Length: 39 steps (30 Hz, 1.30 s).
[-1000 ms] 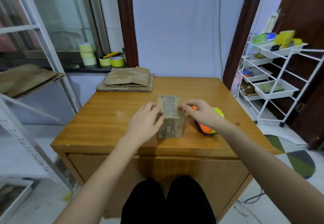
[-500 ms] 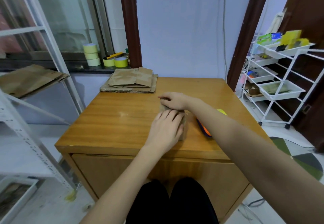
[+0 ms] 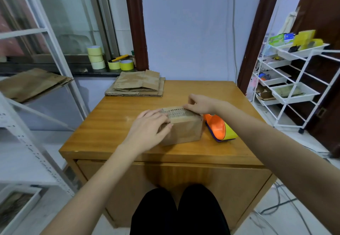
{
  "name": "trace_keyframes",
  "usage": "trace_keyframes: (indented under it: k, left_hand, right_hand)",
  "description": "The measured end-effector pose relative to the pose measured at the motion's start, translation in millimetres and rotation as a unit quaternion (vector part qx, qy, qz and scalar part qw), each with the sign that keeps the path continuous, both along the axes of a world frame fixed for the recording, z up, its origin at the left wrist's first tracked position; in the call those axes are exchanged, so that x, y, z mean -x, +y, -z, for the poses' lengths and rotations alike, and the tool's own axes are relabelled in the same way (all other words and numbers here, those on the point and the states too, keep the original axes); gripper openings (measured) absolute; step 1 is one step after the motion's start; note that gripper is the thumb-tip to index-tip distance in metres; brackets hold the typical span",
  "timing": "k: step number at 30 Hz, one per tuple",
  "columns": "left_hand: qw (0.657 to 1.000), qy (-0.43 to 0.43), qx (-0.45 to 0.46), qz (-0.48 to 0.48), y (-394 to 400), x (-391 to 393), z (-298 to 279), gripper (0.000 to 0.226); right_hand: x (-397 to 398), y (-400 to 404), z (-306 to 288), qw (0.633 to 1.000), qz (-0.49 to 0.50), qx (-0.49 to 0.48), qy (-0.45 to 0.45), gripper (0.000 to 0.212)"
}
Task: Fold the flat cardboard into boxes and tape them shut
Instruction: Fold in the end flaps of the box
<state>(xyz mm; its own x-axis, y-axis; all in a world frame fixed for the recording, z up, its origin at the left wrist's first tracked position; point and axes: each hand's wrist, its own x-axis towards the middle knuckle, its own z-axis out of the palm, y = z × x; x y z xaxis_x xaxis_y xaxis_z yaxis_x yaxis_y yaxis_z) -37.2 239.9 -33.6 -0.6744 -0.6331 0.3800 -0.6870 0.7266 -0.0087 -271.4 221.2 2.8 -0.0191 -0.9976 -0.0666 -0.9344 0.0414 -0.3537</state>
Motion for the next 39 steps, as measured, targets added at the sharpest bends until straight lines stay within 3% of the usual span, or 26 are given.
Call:
trace_keyframes:
  k: [4,10,17,26,31,36,39]
  left_hand:
    - [0.998,-0.031,-0.028,-0.045,-16.0,-5.2,-9.4,0.047]
    - [0.992,-0.062,-0.069,-0.086,-39.7,11.2,-20.3,0.050]
    - [0.988,-0.060,-0.114,-0.080,-64.7,51.2,-14.2,0.048]
    - [0.986,-0.053,-0.116,-0.103,-66.4,68.8,-11.8,0.045]
    - [0.986,-0.039,-0.099,-0.126,-58.3,69.8,-10.0,0.045]
    - [0.981,0.054,-0.136,-0.124,-51.6,64.1,-8.4,0.046]
    - [0.979,0.123,-0.119,-0.109,-38.4,58.1,-12.7,0.045]
  right_hand:
    - [7.3,11.9,-7.0,0.998,0.021,-0.038,-0.039,0.026]
    - [3.9,32.9,-13.9,0.991,-0.015,-0.135,-0.007,0.030]
    - [-18.3,52.6,-12.5,0.988,-0.060,-0.095,0.104,0.047]
    - [-29.8,59.2,-7.6,0.970,-0.037,-0.045,0.237,0.031]
    - [-28.4,58.7,-4.2,0.966,-0.019,-0.038,0.255,0.034]
    - [-27.7,67.2,1.5,0.946,0.018,0.069,0.315,0.027]
    - [-20.1,84.7,7.2,0.945,0.058,0.187,0.261,0.023]
